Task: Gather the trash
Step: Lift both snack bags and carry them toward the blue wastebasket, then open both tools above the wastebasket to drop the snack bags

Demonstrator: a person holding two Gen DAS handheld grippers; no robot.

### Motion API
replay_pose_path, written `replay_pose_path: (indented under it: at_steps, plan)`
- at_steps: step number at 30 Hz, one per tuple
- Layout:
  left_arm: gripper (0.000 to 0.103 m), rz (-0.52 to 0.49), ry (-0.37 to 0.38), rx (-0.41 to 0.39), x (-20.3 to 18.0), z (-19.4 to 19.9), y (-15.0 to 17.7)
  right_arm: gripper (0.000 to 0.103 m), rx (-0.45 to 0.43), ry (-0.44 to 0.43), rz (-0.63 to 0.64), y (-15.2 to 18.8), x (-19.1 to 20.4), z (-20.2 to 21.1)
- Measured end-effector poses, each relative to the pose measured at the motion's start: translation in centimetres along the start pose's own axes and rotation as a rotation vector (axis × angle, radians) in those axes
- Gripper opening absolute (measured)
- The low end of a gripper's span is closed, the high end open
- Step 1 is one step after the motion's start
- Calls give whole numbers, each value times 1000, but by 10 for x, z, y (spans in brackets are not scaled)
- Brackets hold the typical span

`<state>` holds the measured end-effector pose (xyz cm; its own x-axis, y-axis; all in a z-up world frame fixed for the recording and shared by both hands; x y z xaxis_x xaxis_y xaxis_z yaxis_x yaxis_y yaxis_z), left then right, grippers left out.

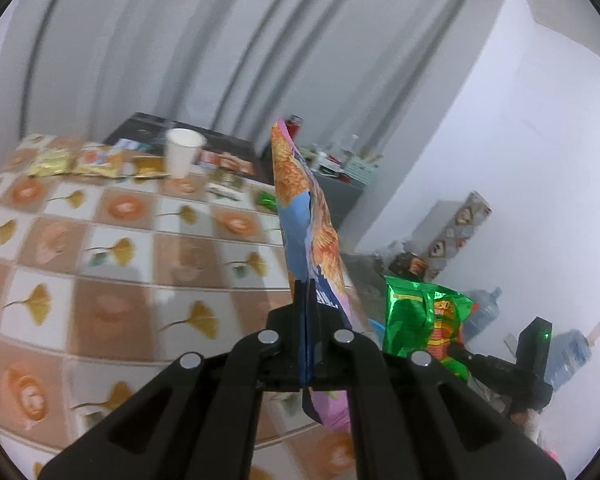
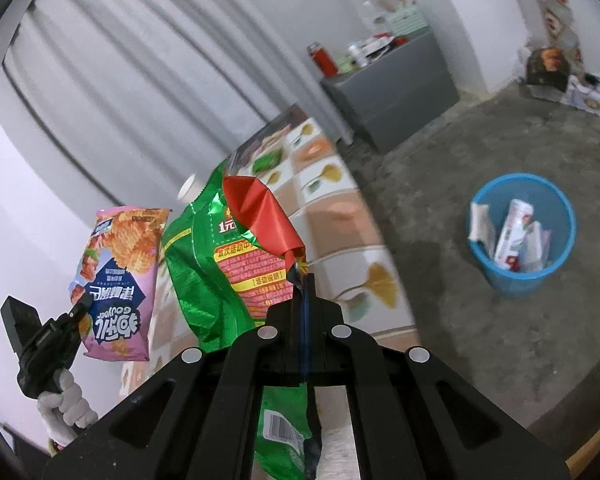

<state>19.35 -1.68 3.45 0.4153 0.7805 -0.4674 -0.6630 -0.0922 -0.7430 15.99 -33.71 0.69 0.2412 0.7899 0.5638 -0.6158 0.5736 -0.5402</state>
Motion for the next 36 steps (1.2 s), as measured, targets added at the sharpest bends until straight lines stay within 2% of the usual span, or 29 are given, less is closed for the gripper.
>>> replay_pose_path:
  at_steps: [14, 21, 25, 30, 36]
  plan:
    - [0, -179, 178, 117, -139, -102, 4, 0, -156, 72, -187, -20, -100, 64]
    - [0, -232, 244, 185, -200, -171, 10, 0, -190, 97, -301, -30, -158, 71]
    - [0, -249, 258, 208, -226, -205, 12, 0, -196, 119, -387, -39, -200, 64]
    - [0, -236, 262, 218, -235, -236, 8, 0, -188, 163, -467, -52, -244, 44]
    - [0, -212, 229, 288, -227, -274, 19, 0, -175, 209, -528, -64, -280, 2]
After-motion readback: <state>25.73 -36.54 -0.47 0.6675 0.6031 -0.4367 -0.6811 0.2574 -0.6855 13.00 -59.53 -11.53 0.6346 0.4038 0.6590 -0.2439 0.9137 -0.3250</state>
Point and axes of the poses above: each gripper's, at about its wrist camera, not at the fingertips, and z roughly against the way its jaws point, x to its left, y to its underside, the point moved 6 cm from there along -z, roughly the way its jaws point, and after that the axes turned 1 degree about x, right-handed, at the moved point
